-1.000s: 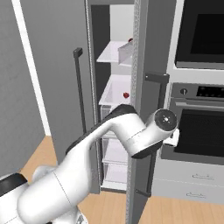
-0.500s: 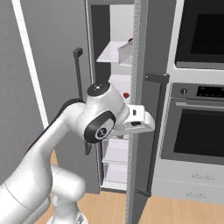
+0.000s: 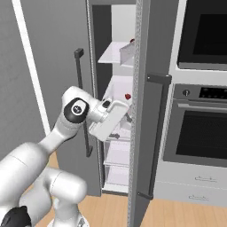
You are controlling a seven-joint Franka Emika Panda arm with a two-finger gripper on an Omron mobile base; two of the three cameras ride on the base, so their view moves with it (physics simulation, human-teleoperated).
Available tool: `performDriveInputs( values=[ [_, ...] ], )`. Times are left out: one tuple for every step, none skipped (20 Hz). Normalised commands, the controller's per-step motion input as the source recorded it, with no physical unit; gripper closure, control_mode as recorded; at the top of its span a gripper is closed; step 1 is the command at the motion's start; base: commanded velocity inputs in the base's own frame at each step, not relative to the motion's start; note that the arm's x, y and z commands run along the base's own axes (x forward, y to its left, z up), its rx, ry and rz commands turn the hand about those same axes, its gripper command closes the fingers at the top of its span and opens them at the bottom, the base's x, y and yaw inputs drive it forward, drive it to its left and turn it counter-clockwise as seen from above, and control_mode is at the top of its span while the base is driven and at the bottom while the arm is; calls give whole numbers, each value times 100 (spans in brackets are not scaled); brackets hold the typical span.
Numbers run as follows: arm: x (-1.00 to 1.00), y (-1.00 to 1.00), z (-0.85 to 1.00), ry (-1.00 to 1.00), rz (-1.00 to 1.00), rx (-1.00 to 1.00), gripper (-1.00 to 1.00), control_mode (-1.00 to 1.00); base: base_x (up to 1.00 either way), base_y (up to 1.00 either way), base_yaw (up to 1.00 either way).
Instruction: Take the strawberry from the fridge and place it on top of the pancake, located on the dining counter.
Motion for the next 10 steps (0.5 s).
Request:
performDriveInputs(
  values=[
    [96, 11, 0, 28, 0, -35, -100, -100, 0, 0, 0],
    [96, 8, 0, 26, 0, -39, -100, -100, 0, 0, 0],
    [76, 1, 9, 23, 0, -40, -100, -100, 0, 0, 0],
    [57, 4, 23, 23, 0, -36, -100, -100, 0, 0, 0],
    [19, 12, 29, 22, 0, -29, -100, -100, 0, 0, 0],
    [0, 9, 31, 15, 0, -21, -100, -100, 0, 0, 0],
    [0, 0, 19, 5, 0, -14, -100, -100, 0, 0, 0],
    [-1, 0, 11, 0, 0, -3, -100, -100, 0, 0, 0],
    [0, 0, 0, 0, 0, 0, -100, -100, 0, 0, 0],
    [-13, -5, 0, 0, 0, 2, -100, -100, 0, 0, 0]
  ],
)
